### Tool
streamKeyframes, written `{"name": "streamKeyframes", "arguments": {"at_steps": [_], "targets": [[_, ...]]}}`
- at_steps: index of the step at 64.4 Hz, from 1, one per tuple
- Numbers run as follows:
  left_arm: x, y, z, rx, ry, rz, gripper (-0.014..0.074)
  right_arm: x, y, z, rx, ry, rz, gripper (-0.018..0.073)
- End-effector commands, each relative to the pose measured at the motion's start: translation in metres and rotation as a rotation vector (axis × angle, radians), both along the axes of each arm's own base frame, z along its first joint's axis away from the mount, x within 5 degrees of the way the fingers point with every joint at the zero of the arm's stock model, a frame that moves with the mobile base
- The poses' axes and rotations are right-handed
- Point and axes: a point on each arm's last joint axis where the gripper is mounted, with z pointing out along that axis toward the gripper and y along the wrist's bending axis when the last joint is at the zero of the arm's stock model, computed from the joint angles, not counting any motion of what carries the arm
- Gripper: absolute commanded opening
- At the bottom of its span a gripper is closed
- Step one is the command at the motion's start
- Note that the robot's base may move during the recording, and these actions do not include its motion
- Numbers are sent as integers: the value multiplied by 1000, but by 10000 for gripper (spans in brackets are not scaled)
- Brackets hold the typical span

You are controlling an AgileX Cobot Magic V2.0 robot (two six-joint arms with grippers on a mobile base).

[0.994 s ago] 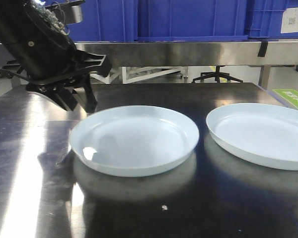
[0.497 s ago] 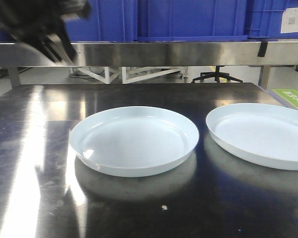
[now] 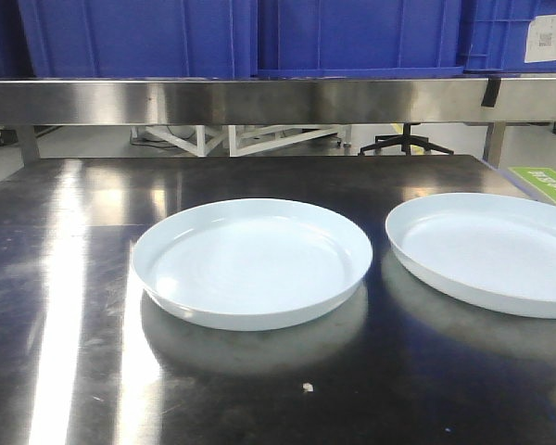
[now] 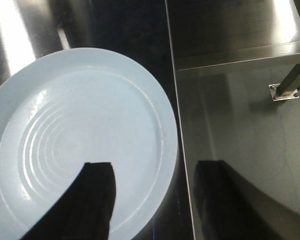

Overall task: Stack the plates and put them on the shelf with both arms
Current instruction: 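Release the plate and raise the left gripper away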

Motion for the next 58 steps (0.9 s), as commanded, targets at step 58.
{"name": "streamKeyframes", "arguments": {"at_steps": [58], "targets": [[-88, 6, -95, -4, 10, 12, 85, 6, -1, 17, -12, -103, 3, 465]]}}
